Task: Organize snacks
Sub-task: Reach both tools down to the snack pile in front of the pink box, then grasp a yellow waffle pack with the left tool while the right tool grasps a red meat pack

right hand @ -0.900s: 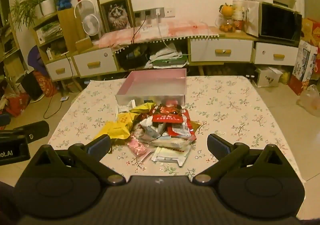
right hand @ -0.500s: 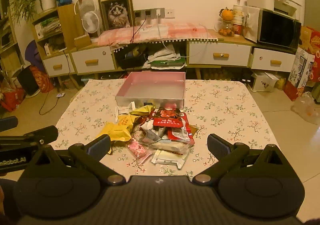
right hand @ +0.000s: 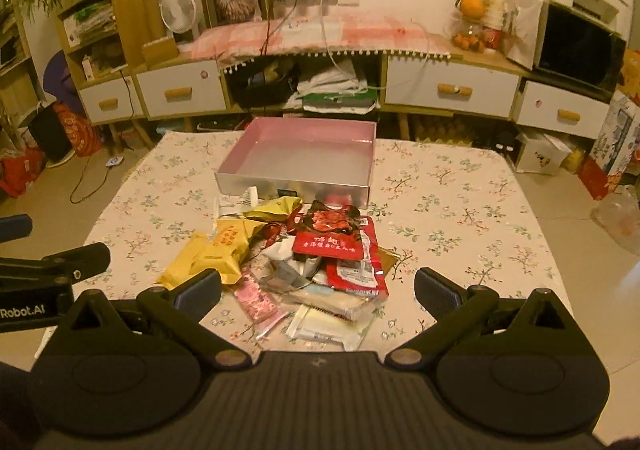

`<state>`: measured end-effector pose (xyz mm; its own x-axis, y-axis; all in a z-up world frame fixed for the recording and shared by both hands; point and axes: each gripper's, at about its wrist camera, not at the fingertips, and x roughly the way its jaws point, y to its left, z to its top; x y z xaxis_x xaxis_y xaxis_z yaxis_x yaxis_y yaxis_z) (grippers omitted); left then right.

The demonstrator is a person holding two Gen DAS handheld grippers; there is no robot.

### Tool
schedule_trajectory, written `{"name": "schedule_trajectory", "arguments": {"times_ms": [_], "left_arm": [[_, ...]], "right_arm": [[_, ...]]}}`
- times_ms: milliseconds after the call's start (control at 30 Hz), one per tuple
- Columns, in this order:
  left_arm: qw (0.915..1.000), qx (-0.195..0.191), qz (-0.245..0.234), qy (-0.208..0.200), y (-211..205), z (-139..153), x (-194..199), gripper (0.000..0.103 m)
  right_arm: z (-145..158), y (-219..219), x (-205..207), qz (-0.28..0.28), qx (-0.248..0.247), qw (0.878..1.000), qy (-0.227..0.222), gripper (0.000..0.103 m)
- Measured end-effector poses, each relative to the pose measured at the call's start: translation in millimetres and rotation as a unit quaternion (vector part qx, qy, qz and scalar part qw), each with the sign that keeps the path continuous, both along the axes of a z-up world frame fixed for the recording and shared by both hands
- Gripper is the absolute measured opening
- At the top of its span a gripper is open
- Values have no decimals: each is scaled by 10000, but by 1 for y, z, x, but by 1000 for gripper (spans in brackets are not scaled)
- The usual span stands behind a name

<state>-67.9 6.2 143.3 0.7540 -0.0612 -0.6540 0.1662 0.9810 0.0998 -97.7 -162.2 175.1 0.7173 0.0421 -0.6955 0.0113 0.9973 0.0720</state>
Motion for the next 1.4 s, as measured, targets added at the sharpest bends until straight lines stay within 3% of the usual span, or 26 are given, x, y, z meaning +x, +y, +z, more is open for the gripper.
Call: {"name": "schedule_trajectory", "arguments": {"times_ms": [167,367,400,567,800,933,1067,1167,1267,1333,1400], "left_arm": [[9994,-38,-119,321,-2,-1,34,103],[9975,-181,-45,683,6,-3,78,103],[9968,-225,-75,760,7,-5,84,103],[9902,-379,-31,1343,9,-27,114,103],[9814,-176,-62,1913,7,-66,140,103],[9765,-144,-12,2150,14,-86,153,102],[9676,-582,-59,2458,19,-96,166,99],[9676,-800,-157,2389,11,-95,171,99],[9691,-571,-333,2377,-11,-103,175,98],[9688,-227,-497,2418,-27,-115,174,85],[9677,-11,-565,2457,-34,-125,174,82]], "right_arm": [[-3,-12,28,105,53,9998,143,103],[9,-34,57,33,-228,9997,-73,103],[9,-38,63,66,93,9997,199,103],[-4,-48,88,39,136,9987,496,103],[-39,-50,120,137,547,9898,1307,95],[-67,-50,145,113,1156,9751,1889,90],[-88,-50,163,11,1482,9648,2174,84],[-95,-51,172,-31,1559,9606,2303,82],[-105,-52,178,-87,1531,9583,2413,81],[-112,-54,179,-124,1626,9552,2470,81],[-115,-54,179,-145,1684,9536,2492,81]]}}
